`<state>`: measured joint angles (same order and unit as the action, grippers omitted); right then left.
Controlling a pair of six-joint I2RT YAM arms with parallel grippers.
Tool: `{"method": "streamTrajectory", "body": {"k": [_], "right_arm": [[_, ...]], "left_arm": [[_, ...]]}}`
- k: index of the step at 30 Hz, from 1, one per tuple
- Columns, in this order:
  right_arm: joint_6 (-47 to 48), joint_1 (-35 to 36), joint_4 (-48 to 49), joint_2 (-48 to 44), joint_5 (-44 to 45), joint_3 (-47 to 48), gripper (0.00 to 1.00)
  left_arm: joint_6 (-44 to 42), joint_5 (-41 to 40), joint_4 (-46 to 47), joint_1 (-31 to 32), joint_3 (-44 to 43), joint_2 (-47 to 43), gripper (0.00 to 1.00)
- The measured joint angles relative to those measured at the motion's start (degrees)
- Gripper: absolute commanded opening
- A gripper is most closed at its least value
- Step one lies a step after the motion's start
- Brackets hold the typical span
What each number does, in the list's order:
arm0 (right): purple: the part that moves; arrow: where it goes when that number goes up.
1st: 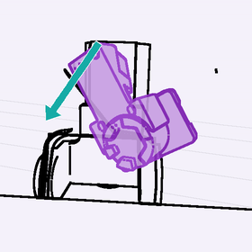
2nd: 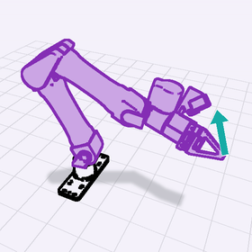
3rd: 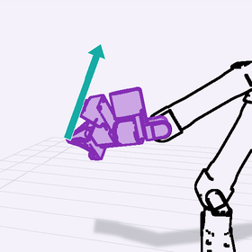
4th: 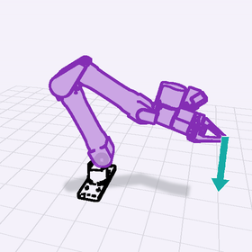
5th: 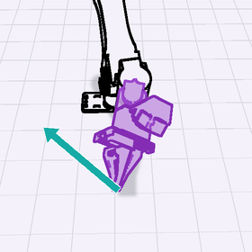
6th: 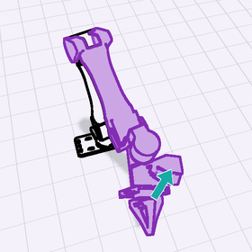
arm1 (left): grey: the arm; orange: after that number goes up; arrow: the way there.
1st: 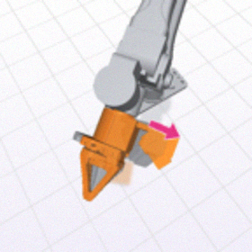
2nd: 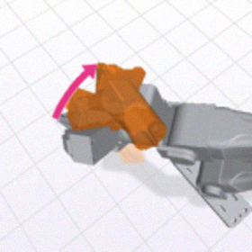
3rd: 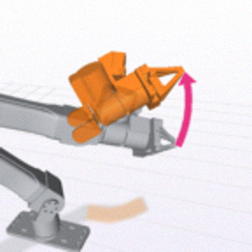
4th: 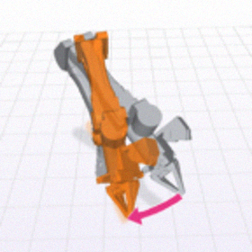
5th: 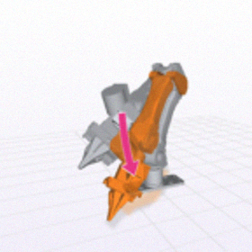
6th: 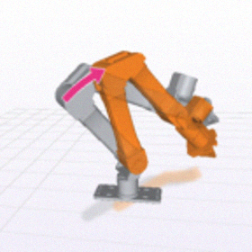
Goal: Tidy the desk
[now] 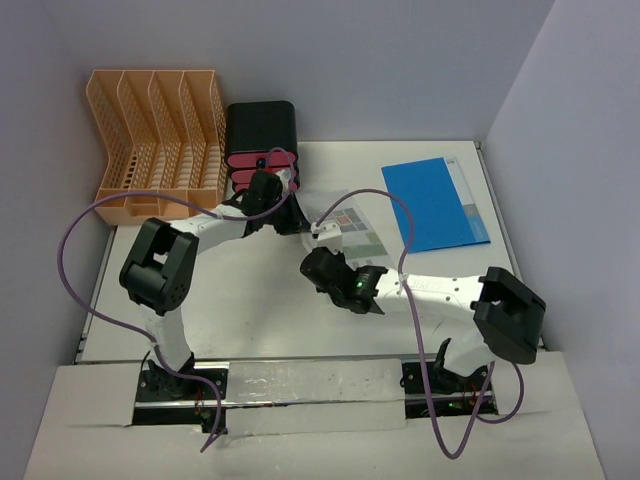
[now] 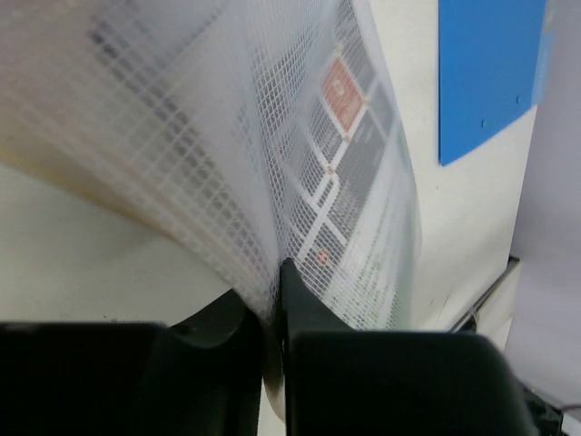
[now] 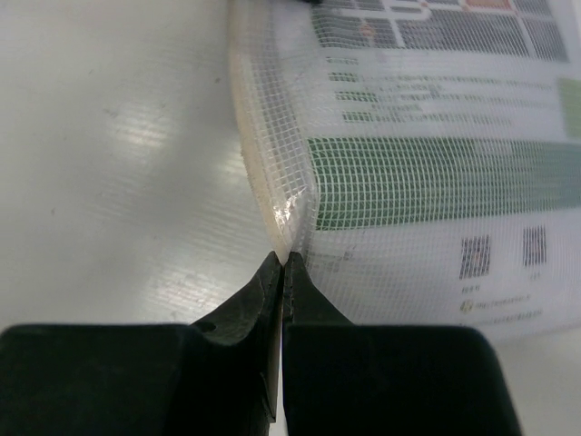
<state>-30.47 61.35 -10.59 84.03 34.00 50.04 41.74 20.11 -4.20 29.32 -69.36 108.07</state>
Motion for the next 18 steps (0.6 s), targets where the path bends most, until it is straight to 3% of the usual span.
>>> {"method": "streamTrajectory", "body": {"k": [4,5,7,8,14,15,18], "right_arm": [[0.3,1.5,1.3,0.0,-1.0,-1.3,0.01],[0.2,1.7,1.4,0.0,-1.2,-1.6,0.08],[0.1,2.0,1.4,-0.4,-2.1,-2.1,0.44],[-0.2,2.0,1.4,-0.9,-2.7,-2.4,0.50],[-1.3,2.8,-1.9,-7.9,-5.1,-2.8,0.64],[-1.6,2.9,-2.8,-9.5,-5.1,-2.8,0.72],[-2.8,3.5,-4.7,-17.2,-5.3,-3.8,0.74]], "left_arm": [[-0.9,3.2,0.2,-0.1,0.0,0.0,0.00],[-1.1,4.1,0.3,-0.1,0.0,0.0,0.00],[-1.6,5.9,0.4,-0.3,0.0,0.0,0.00],[-2.1,6.6,0.4,-0.3,0.1,-0.1,0.00],[-9.9,8.3,-1.7,-0.2,0.1,-6.1,0.00],[-11.5,8.3,-2.0,-0.2,0.1,-8.1,0.00],[-19.0,8.2,-5.5,-0.2,-1.8,-14.4,0.00]]}}
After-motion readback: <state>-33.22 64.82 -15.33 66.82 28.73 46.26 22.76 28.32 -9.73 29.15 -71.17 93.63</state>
